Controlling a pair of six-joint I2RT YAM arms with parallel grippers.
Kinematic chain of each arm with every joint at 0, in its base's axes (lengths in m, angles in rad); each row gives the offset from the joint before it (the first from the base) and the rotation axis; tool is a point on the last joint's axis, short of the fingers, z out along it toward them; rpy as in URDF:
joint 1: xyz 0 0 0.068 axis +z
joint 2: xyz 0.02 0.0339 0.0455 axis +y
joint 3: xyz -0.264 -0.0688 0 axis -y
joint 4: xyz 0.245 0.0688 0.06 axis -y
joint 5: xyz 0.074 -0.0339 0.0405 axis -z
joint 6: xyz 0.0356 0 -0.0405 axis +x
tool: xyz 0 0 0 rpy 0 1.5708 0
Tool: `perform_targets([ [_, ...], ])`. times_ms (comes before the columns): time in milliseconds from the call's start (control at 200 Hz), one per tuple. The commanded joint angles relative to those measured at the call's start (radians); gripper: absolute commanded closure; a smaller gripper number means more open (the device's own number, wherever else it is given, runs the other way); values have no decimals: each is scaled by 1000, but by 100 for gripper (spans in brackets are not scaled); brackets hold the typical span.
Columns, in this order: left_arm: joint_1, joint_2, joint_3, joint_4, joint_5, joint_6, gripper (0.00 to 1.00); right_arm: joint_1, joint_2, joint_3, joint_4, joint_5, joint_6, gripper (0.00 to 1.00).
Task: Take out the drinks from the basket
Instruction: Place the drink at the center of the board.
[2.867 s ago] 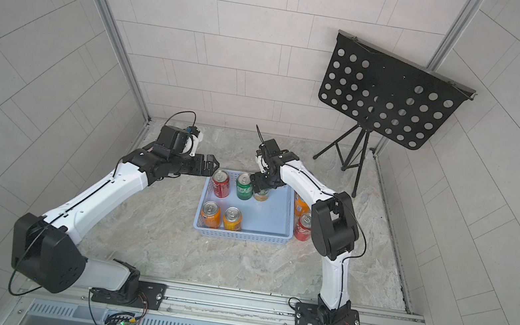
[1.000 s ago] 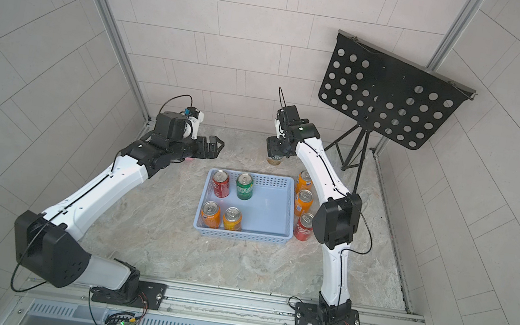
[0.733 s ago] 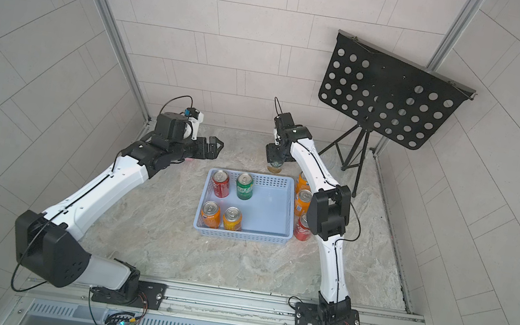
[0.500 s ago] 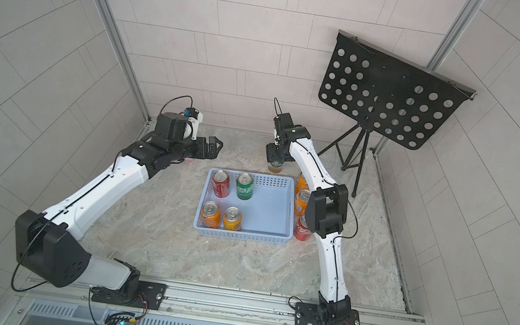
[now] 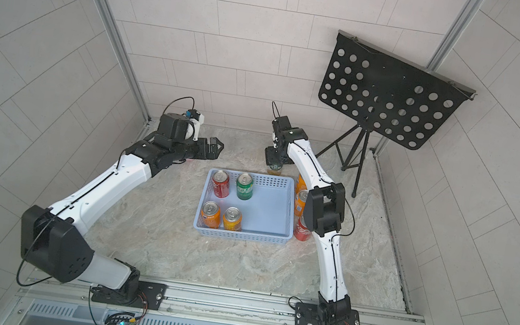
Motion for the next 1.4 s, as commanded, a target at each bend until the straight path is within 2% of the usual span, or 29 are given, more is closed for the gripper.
perform_targets([
  [0, 11, 18, 1, 25, 29, -28, 0, 2, 3, -2, 4, 1, 13, 71],
  [105, 27, 32, 14, 25, 58, -42, 0, 3, 2, -17, 6, -1, 13, 66],
  [245, 50, 49, 14, 28, 96, -67, 0, 2, 1, -26, 4, -7, 1, 55],
  [350, 62, 57, 17, 31, 115, -79, 0, 3, -1, -26, 3, -6, -3, 42],
  [580, 63, 59, 13, 31, 117, -81, 0, 3, -22, -29, 12, 4, 7, 22],
  [921, 64, 48, 10, 25, 110, -75, 0, 3, -39, -26, 11, -6, 14, 20],
  [1096, 64, 48, 10, 22, 112, -75, 0, -2, -74, -3, 15, 10, 28, 16],
  [1241, 68, 38, 9, 13, 99, -65, 0, -4, -140, -2, 17, 33, 40, 16],
  [1391, 67, 26, 21, -25, 92, -33, 0, 10, -256, -60, 36, -20, 13, 16],
])
